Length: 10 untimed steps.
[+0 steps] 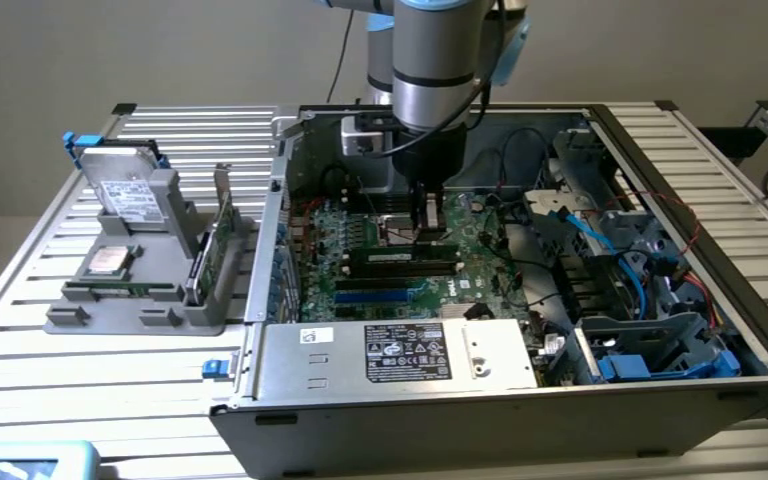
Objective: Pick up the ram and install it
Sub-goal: 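Insert the ram into the slot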
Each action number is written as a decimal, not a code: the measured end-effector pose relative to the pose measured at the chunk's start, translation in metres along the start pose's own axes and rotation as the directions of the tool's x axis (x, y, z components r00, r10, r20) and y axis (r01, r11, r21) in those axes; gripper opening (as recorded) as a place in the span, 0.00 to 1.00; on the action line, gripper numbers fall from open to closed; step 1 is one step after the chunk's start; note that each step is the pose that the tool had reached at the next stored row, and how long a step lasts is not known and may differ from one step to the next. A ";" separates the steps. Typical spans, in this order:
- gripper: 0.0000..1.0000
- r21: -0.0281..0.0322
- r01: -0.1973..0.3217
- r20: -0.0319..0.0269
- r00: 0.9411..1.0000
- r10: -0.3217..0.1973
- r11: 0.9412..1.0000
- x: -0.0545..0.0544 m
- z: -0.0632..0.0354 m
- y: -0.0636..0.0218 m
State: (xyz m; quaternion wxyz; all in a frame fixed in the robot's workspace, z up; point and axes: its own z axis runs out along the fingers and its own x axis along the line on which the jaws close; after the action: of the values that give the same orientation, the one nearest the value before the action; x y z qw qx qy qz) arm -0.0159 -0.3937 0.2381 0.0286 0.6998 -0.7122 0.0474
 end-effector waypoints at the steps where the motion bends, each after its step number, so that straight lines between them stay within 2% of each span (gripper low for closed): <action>1: 0.12 0.000 0.000 0.001 1.000 0.000 1.000 0.000 0.0003 0.0000; 10: 0.12 0.001 0.007 0.009 1.000 -0.007 1.000 0.000 0.0052 0.0002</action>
State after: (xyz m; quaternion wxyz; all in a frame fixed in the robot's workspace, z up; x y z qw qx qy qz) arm -0.0160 -0.3938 0.2329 0.0254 0.7026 -0.7098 0.0444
